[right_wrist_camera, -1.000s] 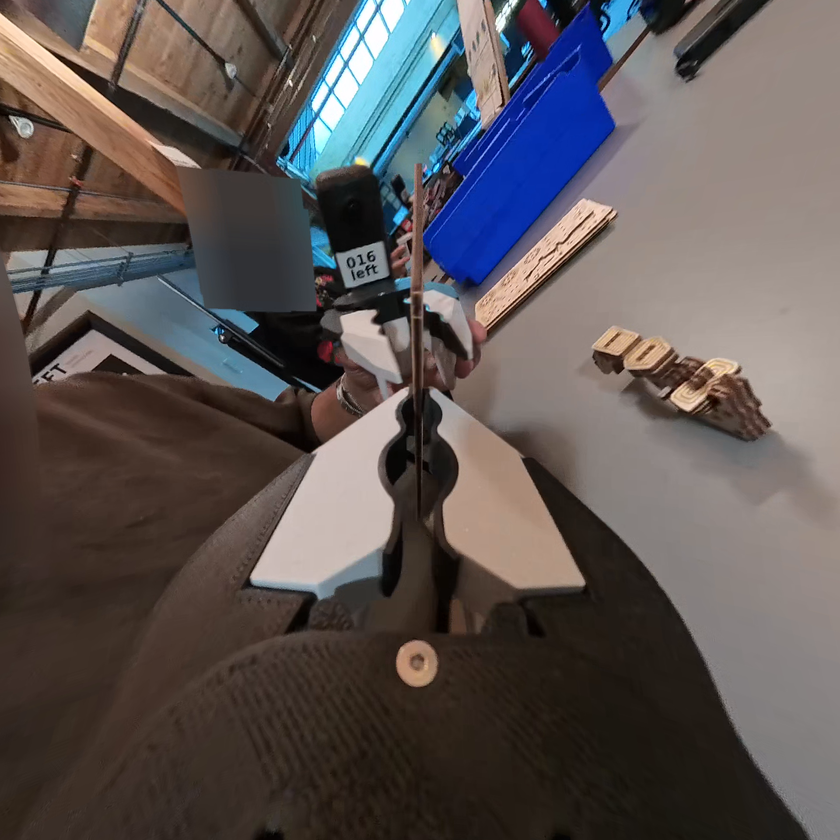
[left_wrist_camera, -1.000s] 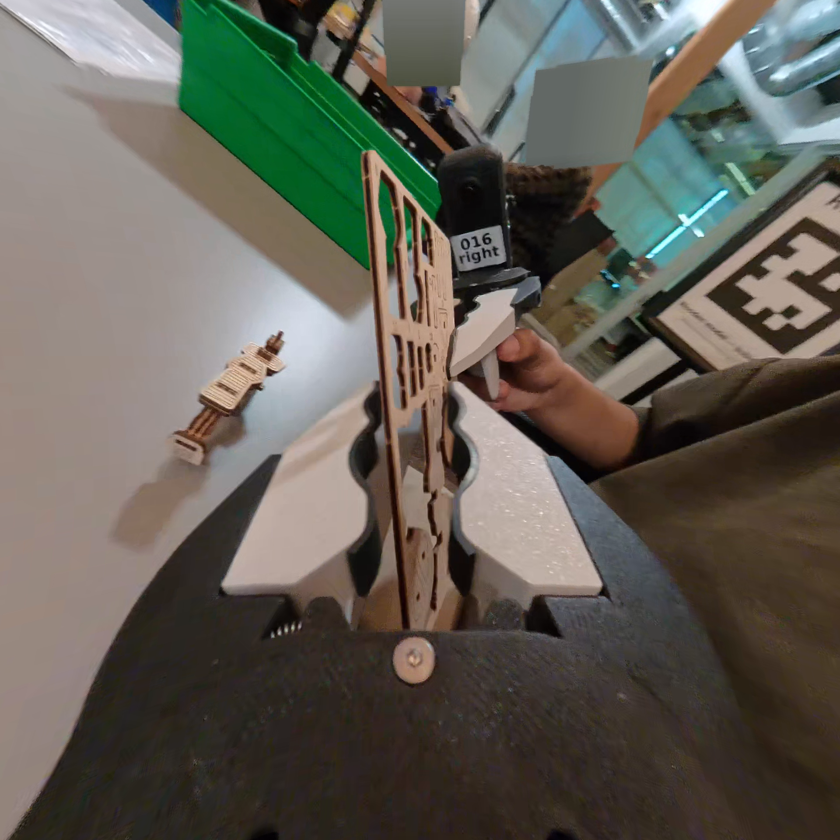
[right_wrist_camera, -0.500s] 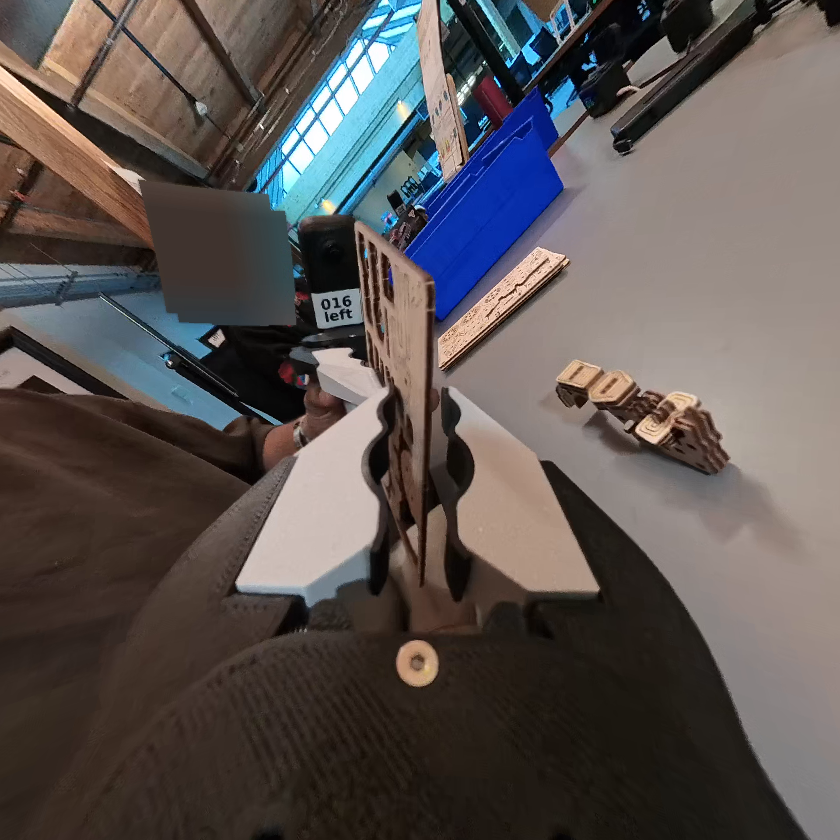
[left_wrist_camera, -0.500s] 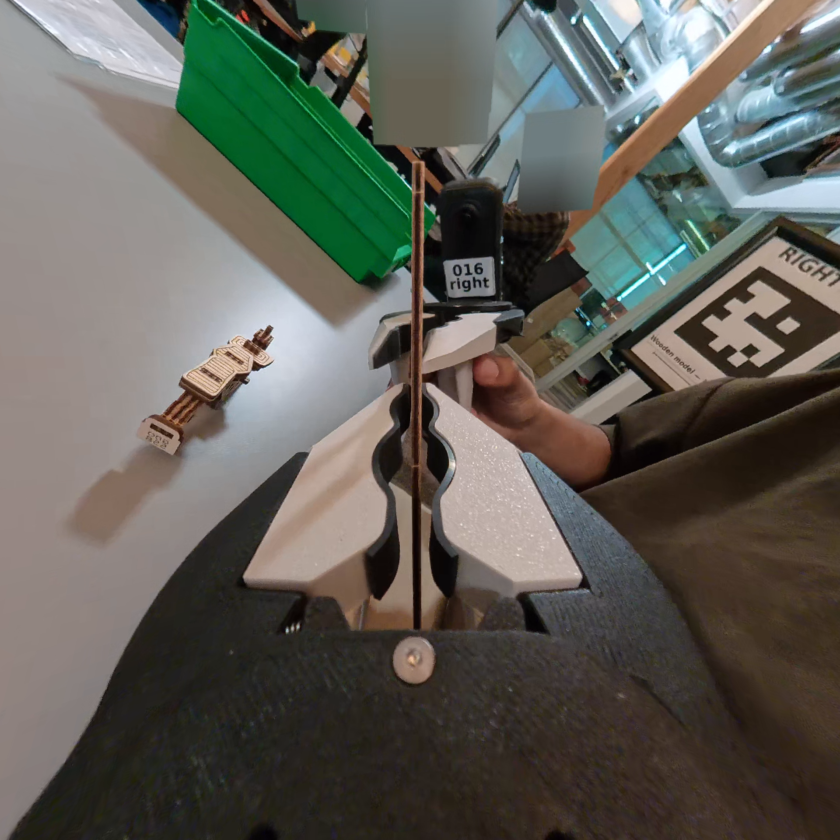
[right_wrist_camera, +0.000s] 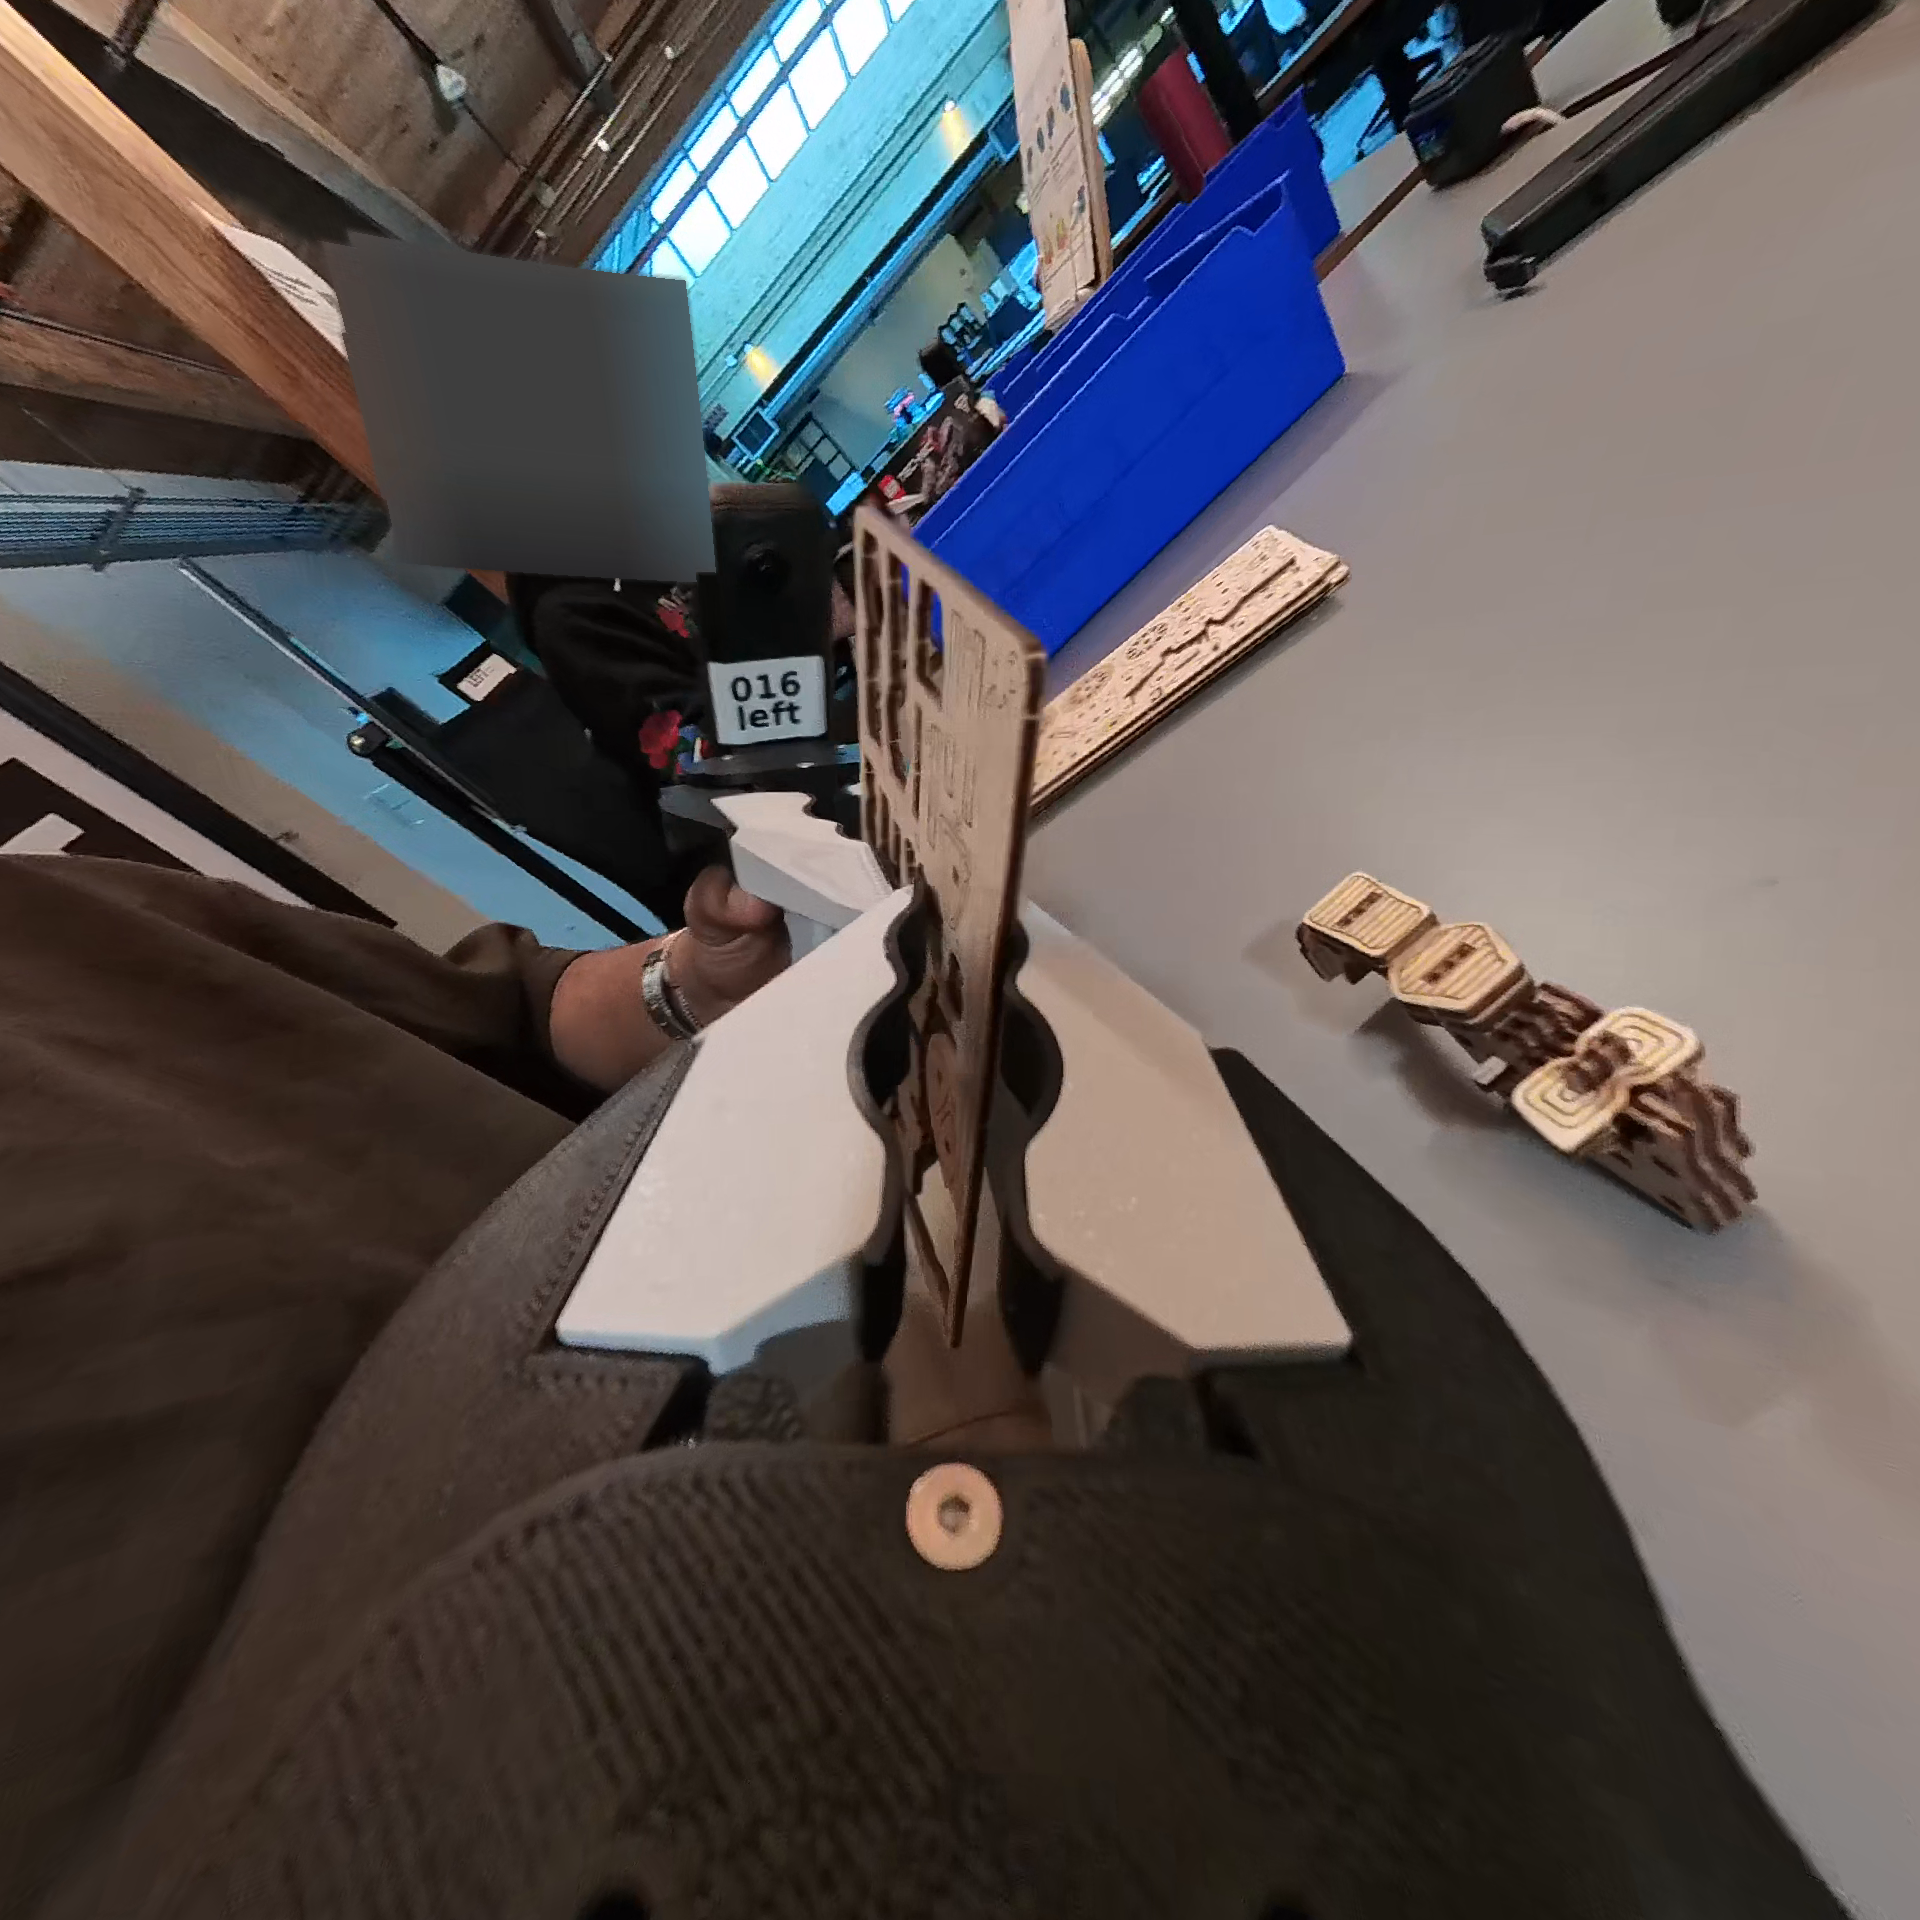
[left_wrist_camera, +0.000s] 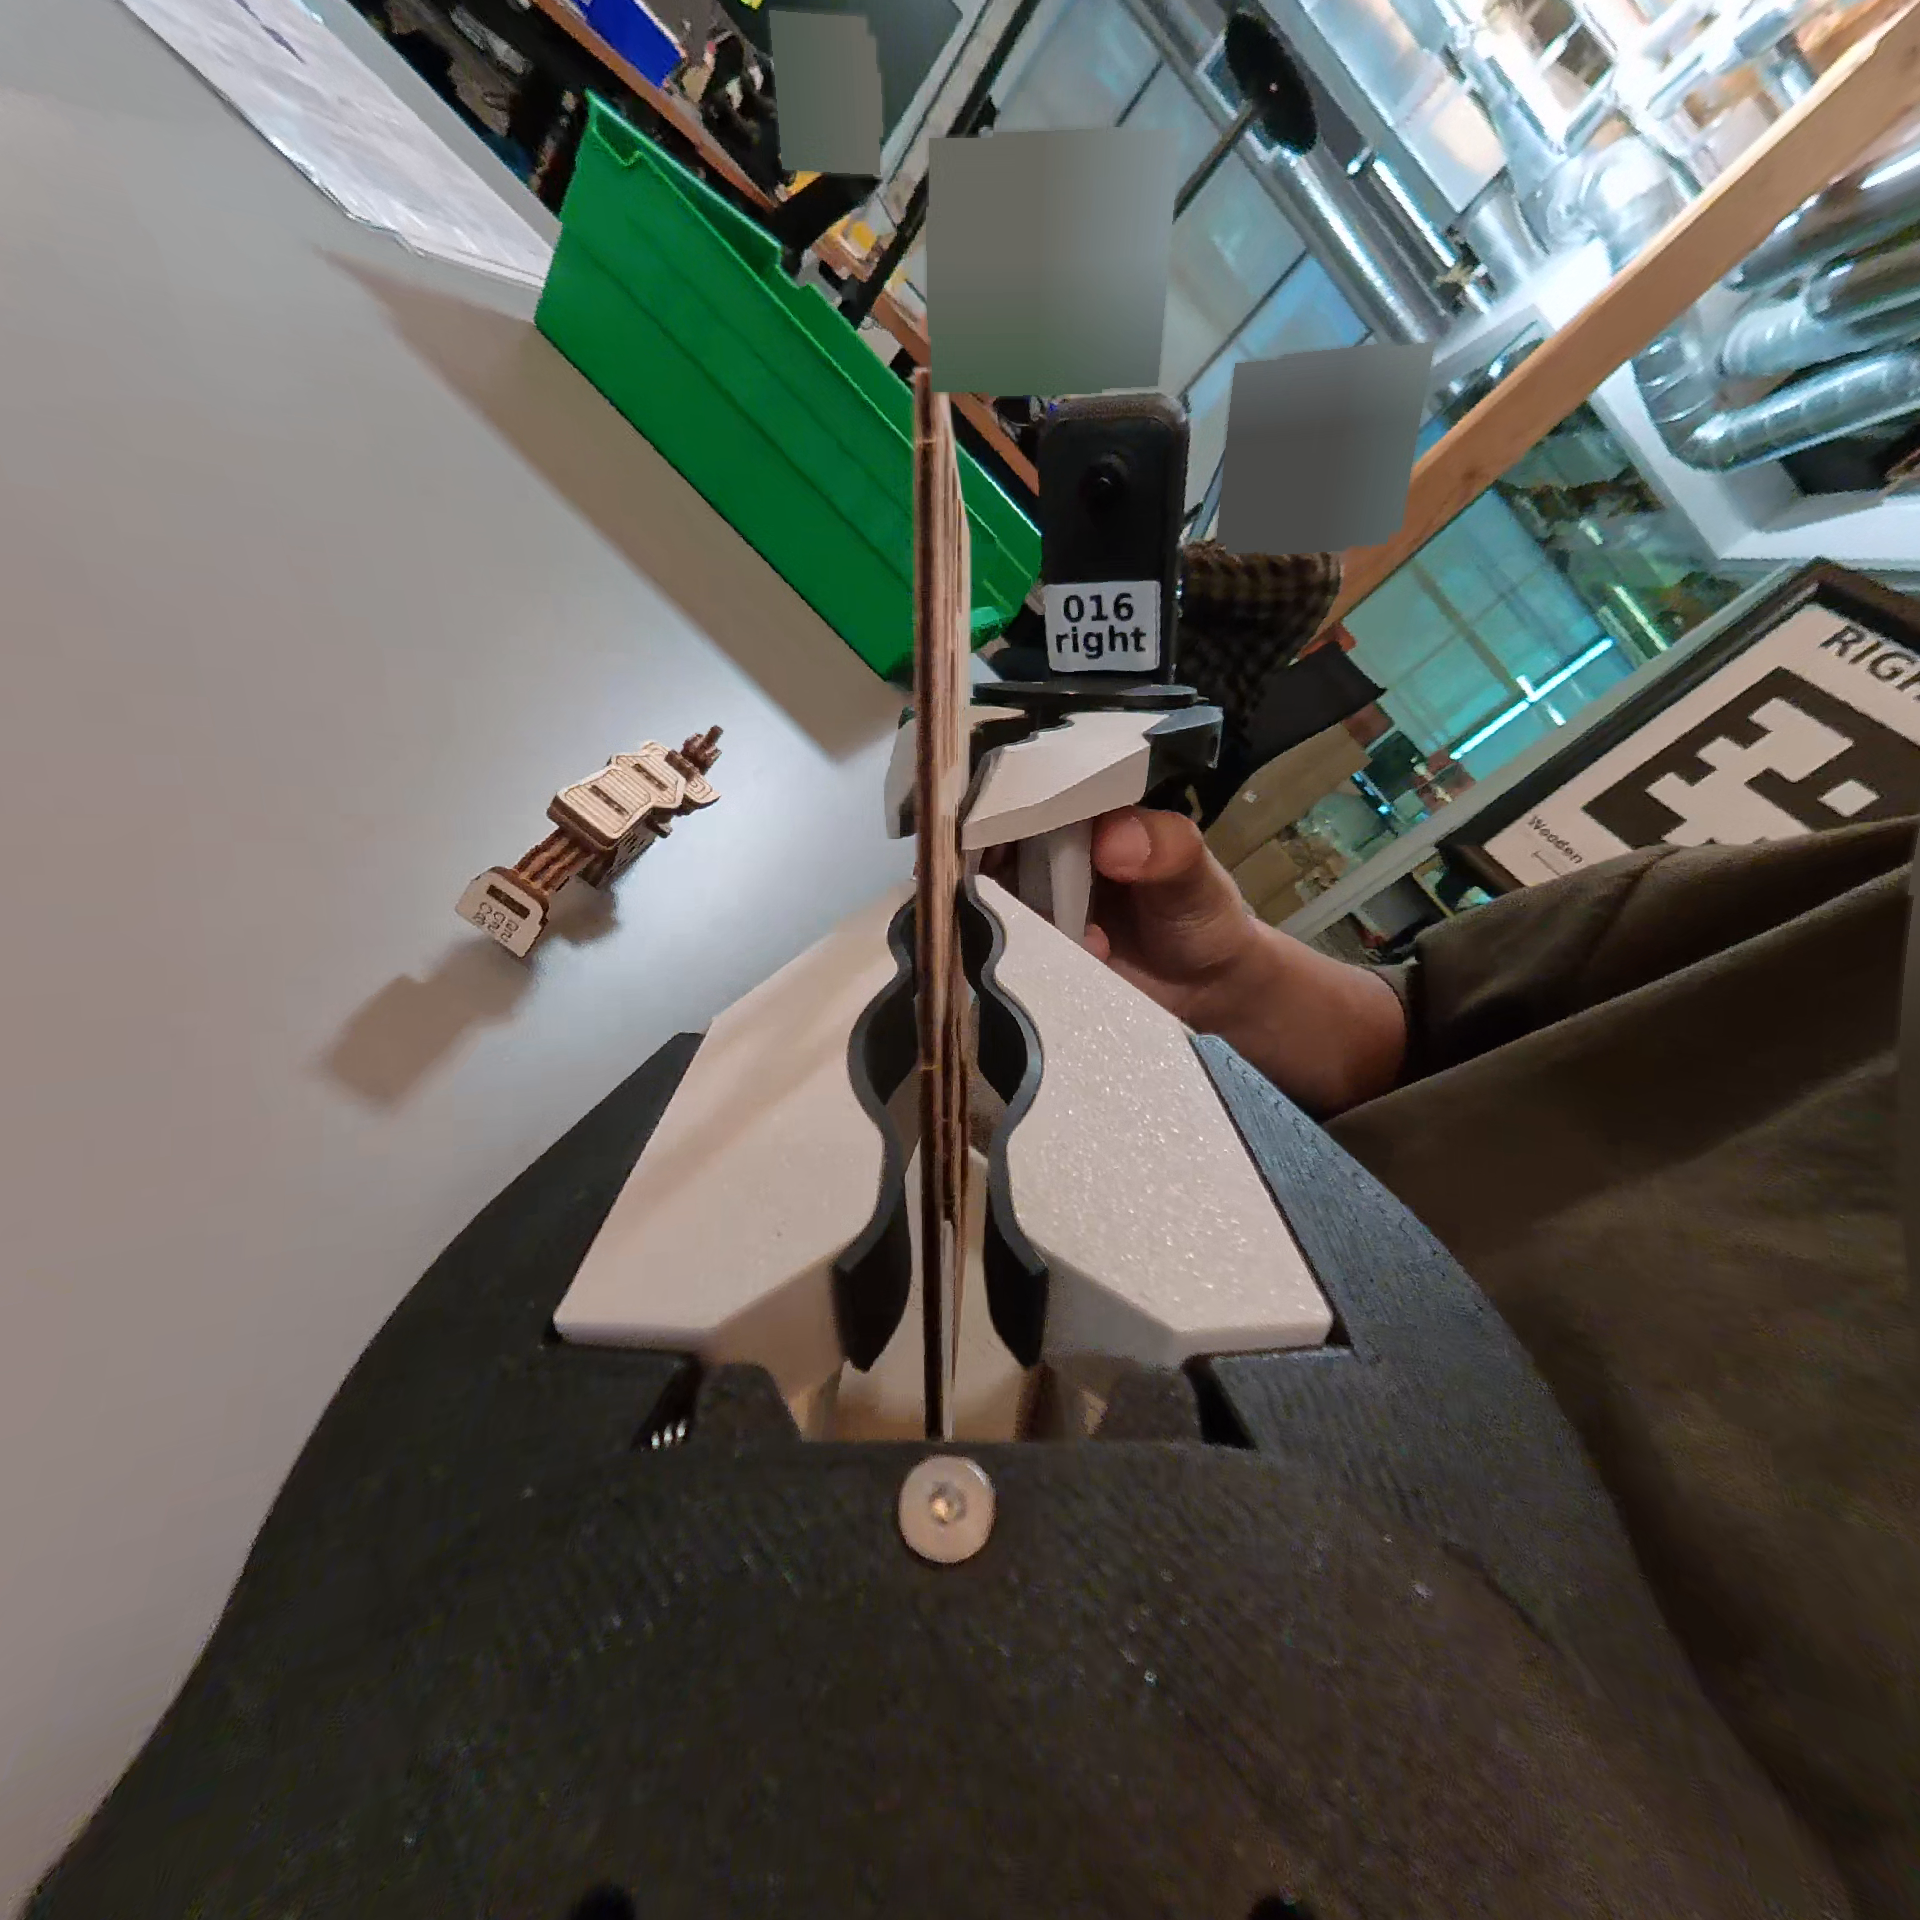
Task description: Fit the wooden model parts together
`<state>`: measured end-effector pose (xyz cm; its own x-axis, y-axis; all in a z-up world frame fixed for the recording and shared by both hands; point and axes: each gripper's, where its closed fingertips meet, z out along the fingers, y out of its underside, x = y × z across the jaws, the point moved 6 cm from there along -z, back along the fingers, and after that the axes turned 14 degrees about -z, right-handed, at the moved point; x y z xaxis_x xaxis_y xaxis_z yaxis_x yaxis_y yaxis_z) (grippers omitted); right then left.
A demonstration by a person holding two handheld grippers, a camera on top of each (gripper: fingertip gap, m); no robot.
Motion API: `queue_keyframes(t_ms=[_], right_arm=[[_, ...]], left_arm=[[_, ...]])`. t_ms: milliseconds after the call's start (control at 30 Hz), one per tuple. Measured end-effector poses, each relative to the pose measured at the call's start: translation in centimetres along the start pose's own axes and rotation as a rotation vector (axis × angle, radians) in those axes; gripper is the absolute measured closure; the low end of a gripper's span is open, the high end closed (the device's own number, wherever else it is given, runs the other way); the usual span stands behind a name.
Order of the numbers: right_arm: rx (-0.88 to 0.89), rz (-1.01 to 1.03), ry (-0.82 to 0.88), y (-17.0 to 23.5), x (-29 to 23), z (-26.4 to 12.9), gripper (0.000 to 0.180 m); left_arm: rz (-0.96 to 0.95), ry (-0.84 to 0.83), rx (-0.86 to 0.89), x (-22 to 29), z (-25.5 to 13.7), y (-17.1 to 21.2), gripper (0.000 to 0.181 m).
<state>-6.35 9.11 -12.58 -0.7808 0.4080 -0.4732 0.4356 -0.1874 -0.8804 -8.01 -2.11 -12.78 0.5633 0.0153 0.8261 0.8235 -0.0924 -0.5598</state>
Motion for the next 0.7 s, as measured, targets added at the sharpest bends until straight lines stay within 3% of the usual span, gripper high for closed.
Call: queue_keyframes(t_ms=[33,500,700], right_arm=[[-0.002,0.009,-0.018,0.0,0.0,0.1,0.175],[0.046,0.043,-0.110,-0.3,-0.2,-0.1,0.168],[0.069,0.012,-0.116,-0.5,-0.8,-0.6,0.179]], left_arm=[[-0.007,0.012,-0.009,-0.2,-0.1,0.1,0.179],[-0.046,0.112,0.044,0.4,-0.9,-0.9,0.181],[-0.050,0.158,0.035,0.7,-0.4,-0.9,0.177]])
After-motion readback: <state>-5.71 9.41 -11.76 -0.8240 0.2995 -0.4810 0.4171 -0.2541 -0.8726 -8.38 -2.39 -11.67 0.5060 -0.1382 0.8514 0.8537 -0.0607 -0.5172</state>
